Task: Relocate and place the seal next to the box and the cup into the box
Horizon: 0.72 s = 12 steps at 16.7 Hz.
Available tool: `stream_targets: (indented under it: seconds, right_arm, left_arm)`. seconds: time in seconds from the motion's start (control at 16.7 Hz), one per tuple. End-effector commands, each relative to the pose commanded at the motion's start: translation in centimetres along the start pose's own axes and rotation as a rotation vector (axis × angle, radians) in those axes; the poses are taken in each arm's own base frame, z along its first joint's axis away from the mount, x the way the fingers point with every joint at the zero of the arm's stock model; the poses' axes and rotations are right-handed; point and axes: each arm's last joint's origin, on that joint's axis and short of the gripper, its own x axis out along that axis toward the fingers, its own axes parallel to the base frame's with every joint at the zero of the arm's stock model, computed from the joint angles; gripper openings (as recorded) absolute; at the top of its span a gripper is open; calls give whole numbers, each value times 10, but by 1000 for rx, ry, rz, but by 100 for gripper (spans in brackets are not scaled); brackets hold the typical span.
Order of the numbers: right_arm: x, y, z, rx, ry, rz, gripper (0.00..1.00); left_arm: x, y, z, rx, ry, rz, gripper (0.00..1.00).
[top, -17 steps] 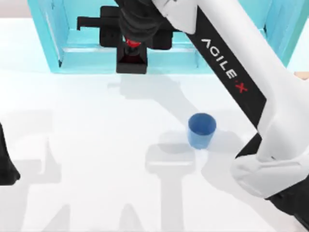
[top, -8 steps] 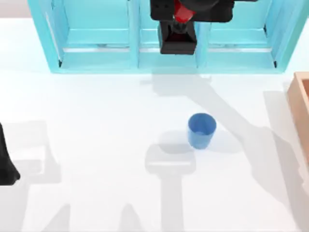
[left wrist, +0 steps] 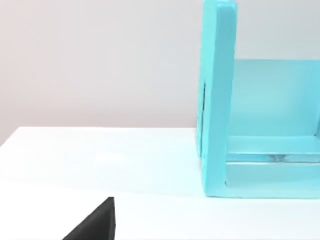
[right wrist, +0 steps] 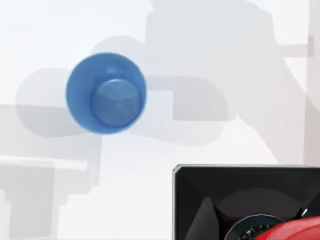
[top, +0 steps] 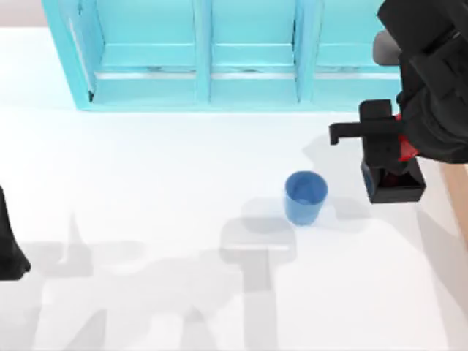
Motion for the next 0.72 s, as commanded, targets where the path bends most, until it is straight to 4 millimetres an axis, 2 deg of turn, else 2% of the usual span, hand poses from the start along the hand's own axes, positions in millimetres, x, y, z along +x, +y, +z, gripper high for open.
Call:
stream_targets:
  seconds: [0.18,0.3,0.42,0.72]
  right_arm:
    - [9,-28,-34,14,-4,-18,0]
    - [12,-39,-49,23,-13,-24,0]
    - [14,-46,-56,29,-21,-26,0]
    - [15,-46,-58,26,-16,-27,0]
  left_arm:
    - [0,0,0,0,0,0,100]
    - [0,0,0,0,0,0,100]
    - [0,0,0,0,0,0,100]
    - [0,0,0,0,0,0,100]
